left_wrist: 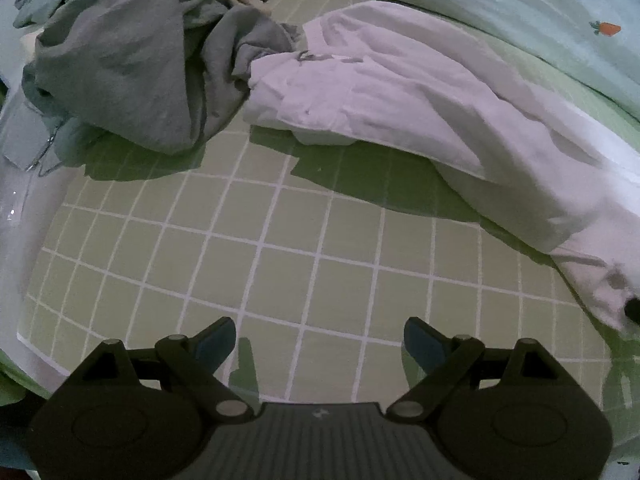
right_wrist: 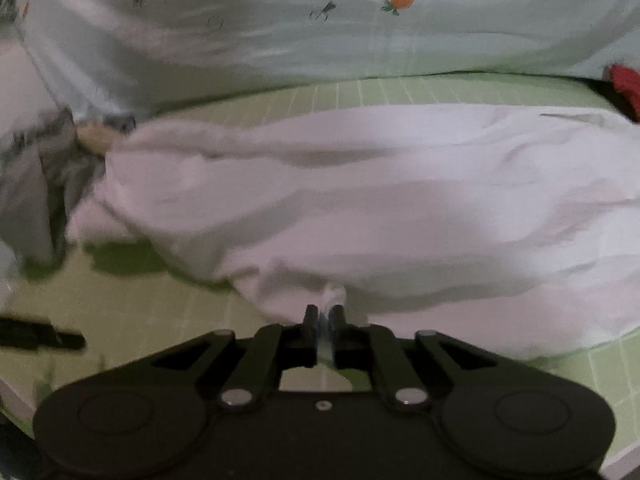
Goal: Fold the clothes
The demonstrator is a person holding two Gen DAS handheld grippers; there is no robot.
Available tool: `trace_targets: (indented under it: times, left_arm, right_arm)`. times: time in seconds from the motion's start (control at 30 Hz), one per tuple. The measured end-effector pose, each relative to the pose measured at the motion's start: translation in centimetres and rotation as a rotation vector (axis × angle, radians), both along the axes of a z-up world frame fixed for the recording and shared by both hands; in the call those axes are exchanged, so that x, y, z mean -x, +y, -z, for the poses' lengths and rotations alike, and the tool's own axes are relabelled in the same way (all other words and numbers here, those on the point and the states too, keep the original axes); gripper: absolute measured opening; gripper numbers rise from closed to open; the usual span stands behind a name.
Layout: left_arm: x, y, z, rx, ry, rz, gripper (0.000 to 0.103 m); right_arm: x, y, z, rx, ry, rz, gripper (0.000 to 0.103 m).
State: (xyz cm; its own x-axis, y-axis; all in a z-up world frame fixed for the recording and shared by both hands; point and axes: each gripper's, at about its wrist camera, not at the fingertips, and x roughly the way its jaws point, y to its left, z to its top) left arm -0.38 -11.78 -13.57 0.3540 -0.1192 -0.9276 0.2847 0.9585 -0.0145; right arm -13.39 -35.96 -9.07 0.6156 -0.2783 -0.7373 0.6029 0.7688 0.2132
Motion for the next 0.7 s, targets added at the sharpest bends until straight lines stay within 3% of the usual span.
trace_targets:
  times: [0.03,0.07,0.17,0.2,0.23,0.3,0.47,0.6,0.7]
  left_arm:
    - [0.1,-0.1,0.1,0.001,0.003,0.003,0.091]
    - [0.2,-0.3,0.1,0.001,0.006,0.009,0.091]
    - [0.7,-0.7,0.0,-0.004,0.000,0.030,0.091]
    - [0.9,-0.8,0.0,-0.006,-0.002,0.035,0.091]
    - [1.0,-0.8,0.0,-0.006,-0.004,0.037,0.091]
    - [1.2,-0.8,0.0,-0.006,-0.007,0.036,0.091]
    - [1.7,-0.6,-0.3,-0.012,-0.014,0.017,0.091]
    - [1.8,-1.1,-0.4,-0.001,0.002,-0.001,0.091]
    - [2.2,-2.4,-1.1,-0.002,-0.022,0.029,0.091]
  right_arm:
    - [-0.2,-0.4,0.1,-0.020,-0.008,0.016,0.036]
    - [-0.4,-0.9,0.2,-0.039,-0.011,0.033,0.041]
    - [-1.2,-2.2,1.2,-0.114,0.000,0.089,0.045]
    - [-1.5,-2.5,1.6,-0.147,0.004,0.109,0.037]
    - [-1.6,-2.6,2.0,-0.177,0.005,0.123,0.020]
    - [-1.3,-2.4,2.3,-0.217,-0.018,0.126,0.007]
    - [0.7,0.8,-0.8,-0.068,-0.091,0.055,0.006]
    - [1.0,1.0,1.5,-0.129,0.010,0.031,0.006]
    - [1.7,0.8,1.1,-0.142,-0.001,0.025,0.010]
